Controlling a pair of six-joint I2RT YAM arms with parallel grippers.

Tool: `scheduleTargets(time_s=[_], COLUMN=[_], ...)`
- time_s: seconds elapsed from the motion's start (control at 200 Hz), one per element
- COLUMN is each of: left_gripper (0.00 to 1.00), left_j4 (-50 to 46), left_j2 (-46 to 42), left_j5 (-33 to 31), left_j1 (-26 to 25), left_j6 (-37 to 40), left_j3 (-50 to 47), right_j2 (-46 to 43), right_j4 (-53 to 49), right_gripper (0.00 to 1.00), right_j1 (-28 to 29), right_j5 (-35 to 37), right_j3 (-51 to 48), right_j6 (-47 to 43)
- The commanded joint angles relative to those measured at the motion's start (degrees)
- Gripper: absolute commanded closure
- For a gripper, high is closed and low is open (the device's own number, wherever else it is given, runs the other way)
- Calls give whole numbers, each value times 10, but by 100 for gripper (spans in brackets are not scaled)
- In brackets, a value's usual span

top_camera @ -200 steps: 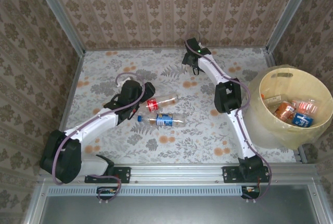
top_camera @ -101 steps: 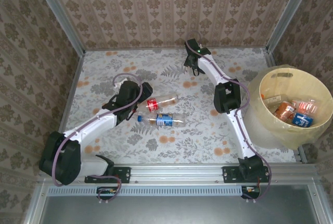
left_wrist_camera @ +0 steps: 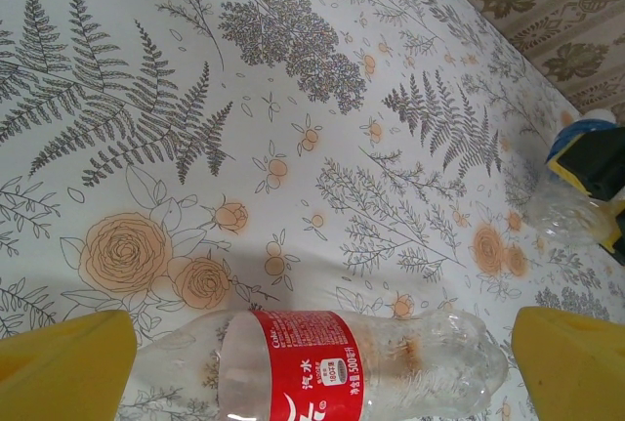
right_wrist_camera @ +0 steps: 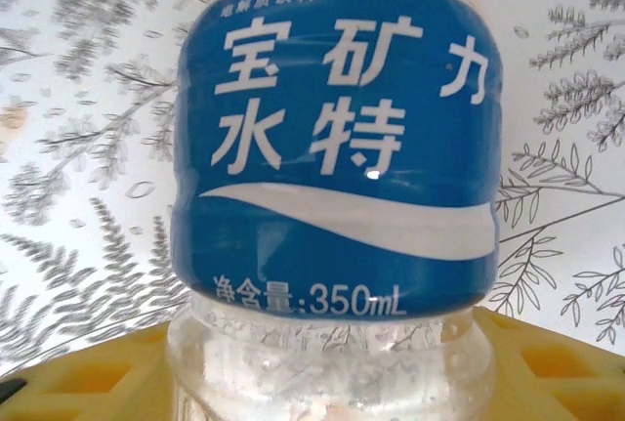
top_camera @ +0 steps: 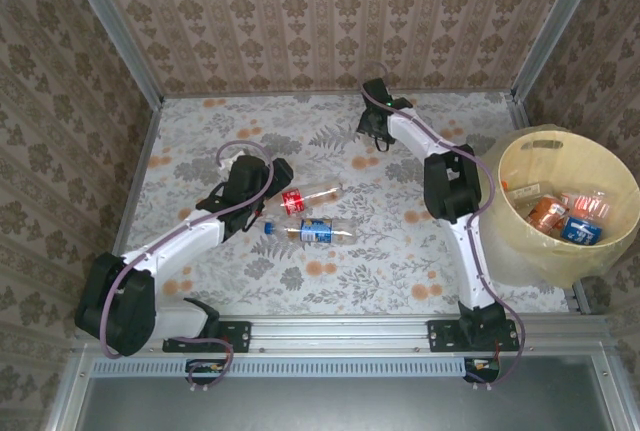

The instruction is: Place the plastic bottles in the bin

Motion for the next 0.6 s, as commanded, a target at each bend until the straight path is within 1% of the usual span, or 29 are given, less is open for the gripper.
scheduleTargets(time_s=[0.0, 0.17, 0.29, 0.365, 0.59], left_gripper=[0, 0, 0, 0, 0], left_j4=[-12, -8, -5, -2, 3], left_j2=[-11, -10, -10, -9, -2], left_j5=[-6, -3, 1, 3, 11], left_j1=[2, 2, 2, 2, 0], left_j6=[-9, -14, -15, -18, -15], left_j3=[-1, -2, -4, -6, 2], right_j2=[-76, -172, -258, -310, -454], right_j4=[83, 129, 171, 199, 214], right_gripper=[43, 44, 49, 50, 50], right_j1=[2, 4, 4, 3, 2], right_j5=[-20, -30, -43, -56, -69], right_j3=[-52, -146, -228, -278, -372], right_j6=[-37, -70, -99, -120, -182])
